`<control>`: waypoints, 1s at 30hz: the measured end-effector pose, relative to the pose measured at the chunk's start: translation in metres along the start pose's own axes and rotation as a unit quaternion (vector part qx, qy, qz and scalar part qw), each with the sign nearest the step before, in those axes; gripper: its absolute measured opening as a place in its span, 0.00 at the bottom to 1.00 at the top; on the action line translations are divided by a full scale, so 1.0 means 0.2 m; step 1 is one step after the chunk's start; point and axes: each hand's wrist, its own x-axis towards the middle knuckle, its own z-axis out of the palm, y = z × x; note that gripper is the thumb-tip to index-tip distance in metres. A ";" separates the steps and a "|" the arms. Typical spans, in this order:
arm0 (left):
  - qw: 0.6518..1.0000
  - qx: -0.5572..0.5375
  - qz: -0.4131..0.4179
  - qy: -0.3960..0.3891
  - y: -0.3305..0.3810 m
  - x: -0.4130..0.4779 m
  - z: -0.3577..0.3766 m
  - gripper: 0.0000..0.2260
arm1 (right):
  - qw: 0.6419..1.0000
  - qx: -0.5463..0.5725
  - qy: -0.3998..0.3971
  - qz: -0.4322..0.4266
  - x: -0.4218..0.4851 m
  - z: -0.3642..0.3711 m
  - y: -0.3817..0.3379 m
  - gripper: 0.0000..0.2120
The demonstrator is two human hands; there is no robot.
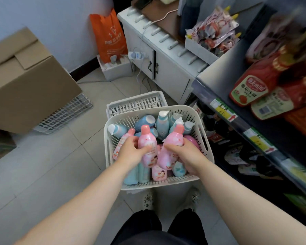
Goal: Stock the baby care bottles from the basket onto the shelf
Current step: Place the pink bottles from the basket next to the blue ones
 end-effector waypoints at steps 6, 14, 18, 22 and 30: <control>0.991 -0.118 0.050 -0.037 0.37 -0.08 -0.04 0.18 | 0.994 0.016 0.008 -0.111 -0.23 -0.14 -0.28 0.17; 0.963 -0.144 0.212 -0.080 0.94 -0.32 -0.01 0.14 | 0.964 0.033 0.029 -0.262 -0.64 -0.33 -0.66 0.06; 0.944 -0.147 0.273 -0.115 1.21 -0.46 0.02 0.18 | 0.946 0.001 0.086 -0.312 -0.87 -0.45 -0.84 0.07; 0.920 -0.147 0.332 -0.147 1.45 -0.58 0.10 0.20 | 0.924 -0.018 0.145 -0.354 -1.08 -0.57 -0.98 0.13; 0.875 -0.133 0.415 -0.211 1.80 -0.74 0.39 0.23 | 0.881 -0.083 0.271 -0.380 -1.39 -0.90 -1.14 0.16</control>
